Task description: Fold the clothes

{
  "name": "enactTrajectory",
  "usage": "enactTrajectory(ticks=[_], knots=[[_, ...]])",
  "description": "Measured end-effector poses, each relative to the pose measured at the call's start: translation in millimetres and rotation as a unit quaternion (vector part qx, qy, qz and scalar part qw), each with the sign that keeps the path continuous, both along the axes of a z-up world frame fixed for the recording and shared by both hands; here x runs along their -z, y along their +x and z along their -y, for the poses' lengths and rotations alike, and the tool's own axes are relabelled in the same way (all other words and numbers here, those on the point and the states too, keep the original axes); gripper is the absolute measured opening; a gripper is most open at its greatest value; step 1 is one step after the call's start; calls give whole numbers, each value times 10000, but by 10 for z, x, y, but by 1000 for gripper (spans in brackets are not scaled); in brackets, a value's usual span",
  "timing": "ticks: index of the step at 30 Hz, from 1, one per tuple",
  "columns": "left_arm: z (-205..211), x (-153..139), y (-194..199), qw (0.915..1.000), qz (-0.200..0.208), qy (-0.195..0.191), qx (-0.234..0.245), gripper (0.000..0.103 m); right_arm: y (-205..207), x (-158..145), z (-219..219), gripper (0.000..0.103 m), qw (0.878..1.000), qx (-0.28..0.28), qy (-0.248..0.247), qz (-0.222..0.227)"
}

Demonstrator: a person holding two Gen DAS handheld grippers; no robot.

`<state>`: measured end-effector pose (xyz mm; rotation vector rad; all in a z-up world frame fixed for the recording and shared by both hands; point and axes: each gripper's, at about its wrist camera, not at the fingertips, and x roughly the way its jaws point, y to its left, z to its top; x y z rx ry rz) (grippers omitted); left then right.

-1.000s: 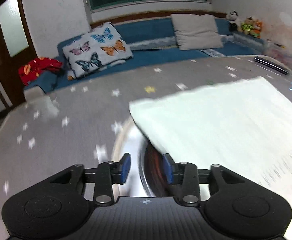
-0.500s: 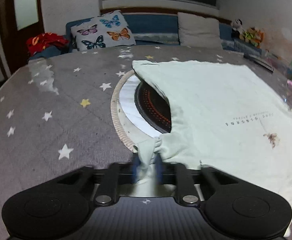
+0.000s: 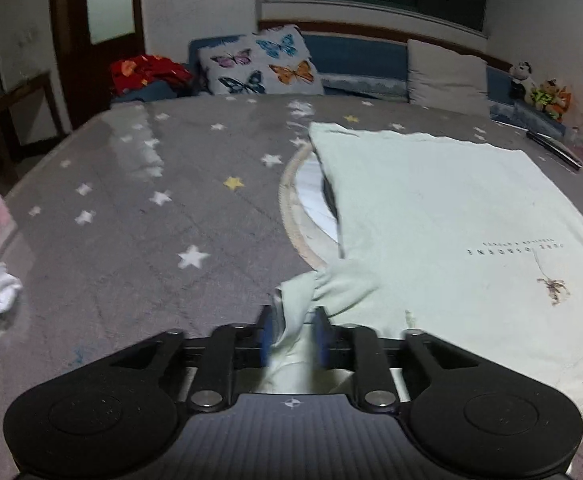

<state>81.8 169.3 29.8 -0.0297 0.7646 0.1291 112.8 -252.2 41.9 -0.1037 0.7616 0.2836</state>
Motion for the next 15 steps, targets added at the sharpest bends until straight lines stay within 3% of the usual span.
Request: enactTrajectory(ticks=[2,7,15], knots=[[2,-52,-53,9998,115,131,-103,40,-50,79,-19,74,10000,-5,93,6],[85,-159,-211,9991,384,54,-189,52,-77,260,34,73,9994,106,288,-182],[502,-175,-310,9982,543,91,235,74,-159,204,212,73,9986,387,362,-37]])
